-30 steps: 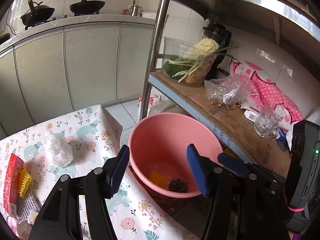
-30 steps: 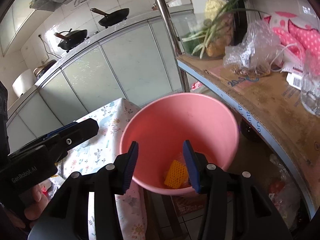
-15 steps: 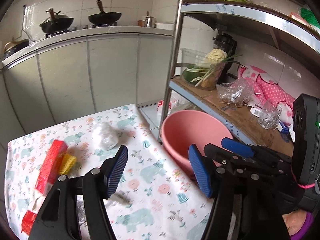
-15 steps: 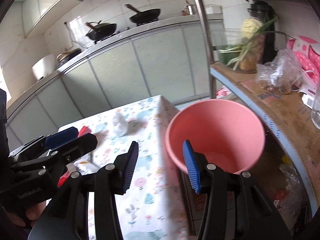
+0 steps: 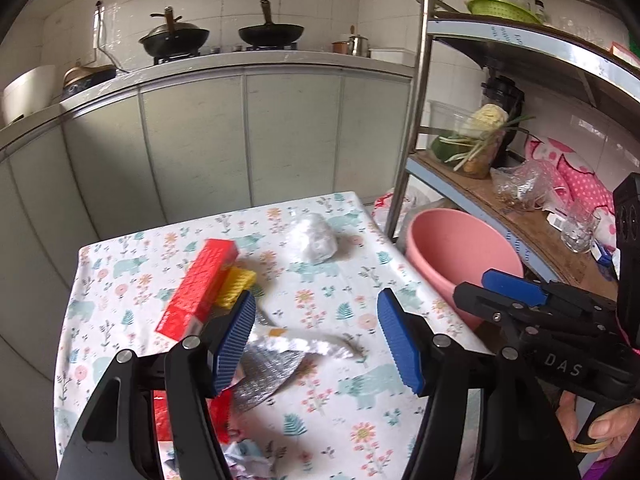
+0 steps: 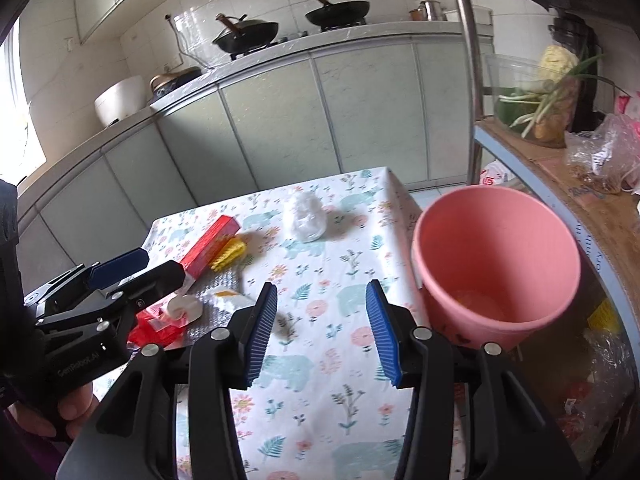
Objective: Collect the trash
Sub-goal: 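Move both tools back from the bucket to the table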
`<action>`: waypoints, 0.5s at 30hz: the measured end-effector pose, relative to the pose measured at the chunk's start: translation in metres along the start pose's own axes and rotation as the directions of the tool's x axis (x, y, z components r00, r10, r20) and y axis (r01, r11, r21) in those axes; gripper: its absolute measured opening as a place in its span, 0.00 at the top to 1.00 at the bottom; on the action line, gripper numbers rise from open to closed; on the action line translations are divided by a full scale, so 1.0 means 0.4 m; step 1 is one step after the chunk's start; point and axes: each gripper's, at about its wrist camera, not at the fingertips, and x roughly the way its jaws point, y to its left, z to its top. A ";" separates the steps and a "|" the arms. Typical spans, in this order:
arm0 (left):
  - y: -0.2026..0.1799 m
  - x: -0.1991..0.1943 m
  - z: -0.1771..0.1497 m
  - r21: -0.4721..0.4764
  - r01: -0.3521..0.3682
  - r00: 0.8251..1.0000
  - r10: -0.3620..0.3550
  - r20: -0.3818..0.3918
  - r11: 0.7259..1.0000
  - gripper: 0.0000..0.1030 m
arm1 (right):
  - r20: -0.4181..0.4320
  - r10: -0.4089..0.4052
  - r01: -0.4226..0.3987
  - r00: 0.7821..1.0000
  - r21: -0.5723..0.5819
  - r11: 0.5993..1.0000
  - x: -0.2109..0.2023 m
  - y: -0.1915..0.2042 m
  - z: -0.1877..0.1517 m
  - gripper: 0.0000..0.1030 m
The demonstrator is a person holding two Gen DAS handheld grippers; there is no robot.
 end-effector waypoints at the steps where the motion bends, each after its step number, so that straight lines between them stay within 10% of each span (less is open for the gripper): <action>1: 0.014 -0.001 -0.005 -0.009 -0.007 1.000 0.007 -0.004 1.000 0.39 | -0.003 0.003 -0.003 1.000 -0.004 1.000 0.003 0.008 -0.002 0.54; 15: 0.273 -0.094 -0.067 -0.116 -0.157 0.987 0.155 -0.029 0.981 0.38 | -0.096 0.063 -0.068 0.993 -0.046 0.997 0.098 0.087 -0.022 0.54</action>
